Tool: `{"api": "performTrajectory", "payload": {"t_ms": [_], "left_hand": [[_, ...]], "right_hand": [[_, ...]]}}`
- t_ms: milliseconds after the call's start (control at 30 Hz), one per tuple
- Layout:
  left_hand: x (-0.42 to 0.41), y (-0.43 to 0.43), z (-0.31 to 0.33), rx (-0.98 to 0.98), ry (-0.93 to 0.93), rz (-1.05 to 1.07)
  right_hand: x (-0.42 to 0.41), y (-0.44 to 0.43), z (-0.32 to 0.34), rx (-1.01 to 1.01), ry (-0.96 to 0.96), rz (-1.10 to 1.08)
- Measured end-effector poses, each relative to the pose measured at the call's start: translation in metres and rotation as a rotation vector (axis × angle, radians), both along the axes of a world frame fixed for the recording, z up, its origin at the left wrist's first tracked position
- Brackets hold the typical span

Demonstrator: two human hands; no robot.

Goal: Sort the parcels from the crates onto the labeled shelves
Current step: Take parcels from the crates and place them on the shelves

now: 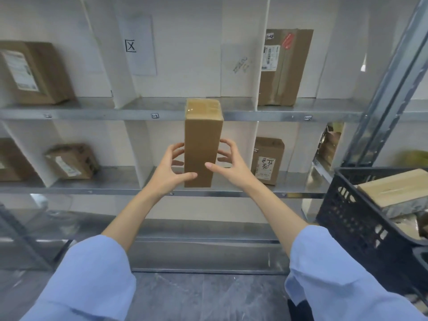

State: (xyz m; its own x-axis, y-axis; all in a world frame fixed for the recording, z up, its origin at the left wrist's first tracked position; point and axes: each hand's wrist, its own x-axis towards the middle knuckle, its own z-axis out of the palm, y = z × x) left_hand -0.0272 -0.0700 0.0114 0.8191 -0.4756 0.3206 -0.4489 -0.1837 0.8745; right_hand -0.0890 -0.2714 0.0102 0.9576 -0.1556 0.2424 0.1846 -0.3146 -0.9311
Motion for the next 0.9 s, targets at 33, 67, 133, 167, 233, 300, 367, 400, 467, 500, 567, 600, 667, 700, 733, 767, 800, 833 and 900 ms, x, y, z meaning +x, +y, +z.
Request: {"api": "performTrajectory", "payload": {"t_ms": [33,67,133,167,233,300,367,400,467,500,567,600,667,700,733,767,800,833,900], "left_hand": [[0.001,0.006,0.000,-0.015,0.004,0.010],[0.001,0.010,0.001,-0.032,0.015,0.018],[0.001,0.019,0.002,-0.039,0.027,0.045],[0.000,0.023,0.002,-0.038,0.019,0.057],[-0.001,0.031,0.002,-0.042,-0.003,0.056],[-0.002,0.040,0.002,-0.032,-0.023,0.033],[-0.002,0.049,0.002,-0.024,-0.027,0.011],[-0.002,0.053,0.002,-0.026,-0.016,0.004],[-0.002,0.061,0.002,-0.028,0.000,0.002],[-0.002,0.065,0.003,-0.027,-0.001,0.006],[0.000,0.072,0.003,-0.028,0.002,0.006],[0.000,0.075,0.003,-0.034,0.008,0.001],[0.001,0.081,0.004,-0.047,0.024,-0.007],[0.002,0.084,0.004,-0.052,0.032,-0.008],[0.002,0.087,0.005,-0.053,0.034,-0.007],[0.002,0.089,0.006,-0.055,0.030,-0.007],[0.002,0.091,0.006,-0.057,0.023,-0.011],[0.003,0.093,0.006,-0.060,0.018,-0.014],[0.004,0.096,0.005,-0.074,0.015,-0.008]], "right_hand": [[0.002,0.006,0.001,0.012,0.011,0.010],[0.003,0.012,0.001,0.024,0.014,0.017],[0.007,0.023,0.002,0.026,0.007,0.023],[0.009,0.029,0.003,0.023,0.004,0.023],[0.011,0.039,0.003,0.014,-0.003,0.040],[0.013,0.046,0.003,-0.007,-0.021,0.065],[0.014,0.052,0.004,-0.023,-0.038,0.085],[0.014,0.055,0.004,-0.021,-0.040,0.091],[0.015,0.061,0.003,-0.024,-0.033,0.088],[0.017,0.064,0.002,-0.042,-0.029,0.083],[0.018,0.070,0.001,-0.077,-0.011,0.088],[0.018,0.073,0.001,-0.083,-0.002,0.097],[0.020,0.079,0.002,-0.067,0.005,0.113],[0.020,0.081,0.003,-0.052,0.007,0.122],[0.021,0.082,0.004,-0.041,0.007,0.134],[0.021,0.084,0.005,-0.041,0.008,0.143],[0.022,0.085,0.005,-0.037,0.007,0.152],[0.023,0.087,0.006,-0.037,0.006,0.158],[0.024,0.090,0.008,-0.028,0.002,0.165]]}}
